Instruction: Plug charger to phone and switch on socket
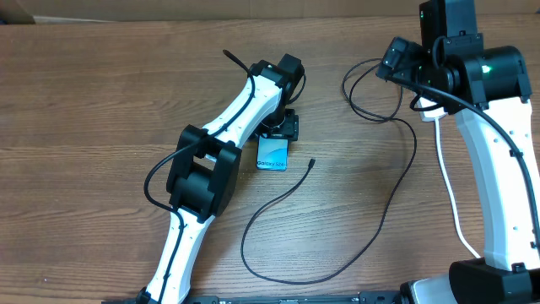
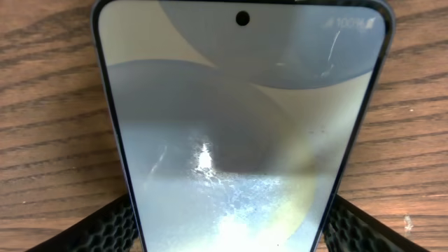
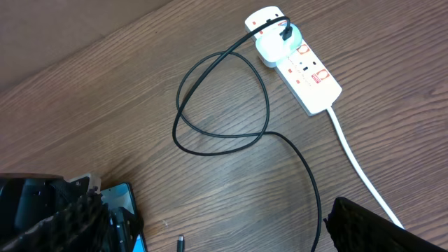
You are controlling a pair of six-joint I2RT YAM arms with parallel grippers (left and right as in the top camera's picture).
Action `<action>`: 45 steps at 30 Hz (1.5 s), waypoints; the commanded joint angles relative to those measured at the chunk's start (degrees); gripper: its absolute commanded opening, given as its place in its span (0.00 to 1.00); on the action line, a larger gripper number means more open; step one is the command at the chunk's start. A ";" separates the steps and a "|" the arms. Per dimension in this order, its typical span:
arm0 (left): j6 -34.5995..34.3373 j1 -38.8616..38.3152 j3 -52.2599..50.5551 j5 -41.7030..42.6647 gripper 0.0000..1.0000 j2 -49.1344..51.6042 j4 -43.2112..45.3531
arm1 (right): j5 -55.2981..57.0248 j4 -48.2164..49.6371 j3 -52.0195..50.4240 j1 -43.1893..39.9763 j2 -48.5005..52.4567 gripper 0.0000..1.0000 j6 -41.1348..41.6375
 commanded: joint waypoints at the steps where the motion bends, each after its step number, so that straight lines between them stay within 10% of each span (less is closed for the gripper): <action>1: 1.22 0.20 -0.28 0.50 0.75 0.52 0.04 | -0.11 0.26 1.44 0.15 0.17 1.00 0.04; 10: 0.98 0.20 -0.28 0.50 0.62 0.52 0.37 | -0.11 0.26 1.44 0.15 0.17 1.00 0.04; 45: 1.03 0.31 -0.26 2.82 0.92 0.50 -2.51 | -0.11 0.46 1.44 0.15 0.17 1.00 0.04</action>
